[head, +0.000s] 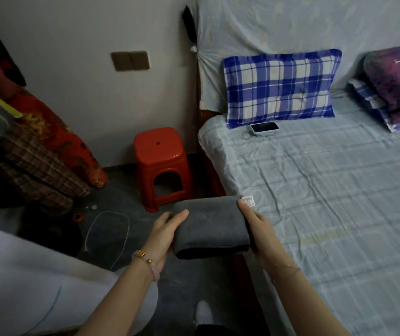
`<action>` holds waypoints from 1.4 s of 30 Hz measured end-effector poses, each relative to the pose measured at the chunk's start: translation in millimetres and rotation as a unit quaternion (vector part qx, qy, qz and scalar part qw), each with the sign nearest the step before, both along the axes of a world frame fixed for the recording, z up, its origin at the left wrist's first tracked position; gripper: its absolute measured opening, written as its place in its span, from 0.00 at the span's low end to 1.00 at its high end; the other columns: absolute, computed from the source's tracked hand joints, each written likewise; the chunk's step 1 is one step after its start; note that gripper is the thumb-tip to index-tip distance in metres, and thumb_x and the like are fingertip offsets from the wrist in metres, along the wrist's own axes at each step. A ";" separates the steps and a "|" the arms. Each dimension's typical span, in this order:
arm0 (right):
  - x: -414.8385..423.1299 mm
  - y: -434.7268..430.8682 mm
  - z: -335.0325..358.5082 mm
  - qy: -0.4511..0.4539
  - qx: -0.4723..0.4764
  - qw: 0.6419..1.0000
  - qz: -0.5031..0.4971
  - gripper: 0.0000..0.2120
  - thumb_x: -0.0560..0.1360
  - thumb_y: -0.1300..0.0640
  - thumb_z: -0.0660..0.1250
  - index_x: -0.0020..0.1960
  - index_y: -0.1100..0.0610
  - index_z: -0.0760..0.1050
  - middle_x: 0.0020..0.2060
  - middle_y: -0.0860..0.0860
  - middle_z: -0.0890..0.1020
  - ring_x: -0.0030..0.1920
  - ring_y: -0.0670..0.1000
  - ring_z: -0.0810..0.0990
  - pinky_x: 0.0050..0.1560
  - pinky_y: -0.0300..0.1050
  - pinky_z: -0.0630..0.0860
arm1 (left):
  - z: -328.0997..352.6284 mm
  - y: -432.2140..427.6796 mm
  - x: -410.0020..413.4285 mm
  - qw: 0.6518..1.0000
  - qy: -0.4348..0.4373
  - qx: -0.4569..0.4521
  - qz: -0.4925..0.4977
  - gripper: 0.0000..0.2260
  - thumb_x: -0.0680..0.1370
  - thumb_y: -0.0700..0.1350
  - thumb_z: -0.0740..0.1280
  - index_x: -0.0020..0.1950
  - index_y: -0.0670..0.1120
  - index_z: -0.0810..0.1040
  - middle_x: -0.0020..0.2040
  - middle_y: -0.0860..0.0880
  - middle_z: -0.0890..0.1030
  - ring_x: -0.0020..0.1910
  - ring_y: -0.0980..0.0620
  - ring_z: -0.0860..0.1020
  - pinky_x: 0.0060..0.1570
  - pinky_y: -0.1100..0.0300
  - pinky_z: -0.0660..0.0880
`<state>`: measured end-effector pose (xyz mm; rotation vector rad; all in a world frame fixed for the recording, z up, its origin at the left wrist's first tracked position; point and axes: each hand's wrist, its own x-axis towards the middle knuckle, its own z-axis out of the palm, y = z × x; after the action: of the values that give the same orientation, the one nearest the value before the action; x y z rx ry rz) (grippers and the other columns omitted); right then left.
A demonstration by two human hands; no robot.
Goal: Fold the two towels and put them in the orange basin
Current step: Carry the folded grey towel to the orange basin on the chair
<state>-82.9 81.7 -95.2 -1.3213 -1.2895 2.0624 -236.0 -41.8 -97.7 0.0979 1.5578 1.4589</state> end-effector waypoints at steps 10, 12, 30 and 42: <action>75.3 41.2 -5.5 -0.028 0.014 0.985 -0.168 0.22 0.73 0.40 0.66 0.56 0.56 0.79 0.50 0.54 0.84 0.51 0.53 0.83 0.53 0.48 0.79 | -7.3 94.9 44.9 0.988 0.013 0.003 -0.154 0.14 0.74 0.49 0.69 0.55 0.43 0.78 0.51 0.44 0.83 0.50 0.48 0.82 0.44 0.57 0.76; 101.6 36.0 -5.7 -0.027 0.010 0.978 -0.208 0.22 0.73 0.40 0.65 0.57 0.56 0.78 0.51 0.54 0.84 0.51 0.52 0.82 0.52 0.46 0.79 | -6.6 107.6 64.7 0.978 0.006 0.001 -0.208 0.13 0.74 0.49 0.69 0.55 0.44 0.78 0.50 0.45 0.83 0.50 0.48 0.82 0.44 0.57 0.77; 215.2 -207.2 -2.7 -0.004 0.016 0.749 -0.663 0.13 0.77 0.48 0.64 0.51 0.57 0.80 0.44 0.52 0.85 0.43 0.50 0.84 0.32 0.36 0.77 | -13.2 43.2 229.7 0.779 0.025 0.006 -0.626 0.12 0.76 0.45 0.67 0.53 0.38 0.74 0.47 0.39 0.80 0.38 0.48 0.78 0.31 0.61 0.75; 206.0 -375.3 2.4 -0.005 0.014 0.570 -0.821 0.16 0.76 0.49 0.64 0.54 0.60 0.80 0.49 0.54 0.85 0.52 0.51 0.83 0.50 0.43 0.77 | -22.9 -71.1 291.0 0.591 -0.090 -0.013 -0.802 0.04 0.76 0.42 0.65 0.47 0.42 0.75 0.41 0.43 0.82 0.36 0.51 0.81 0.32 0.62 0.77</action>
<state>123.1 -293.6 -92.9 -1.4290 0.2508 0.5690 55.0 -112.9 -120.6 1.0125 0.6601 -0.0799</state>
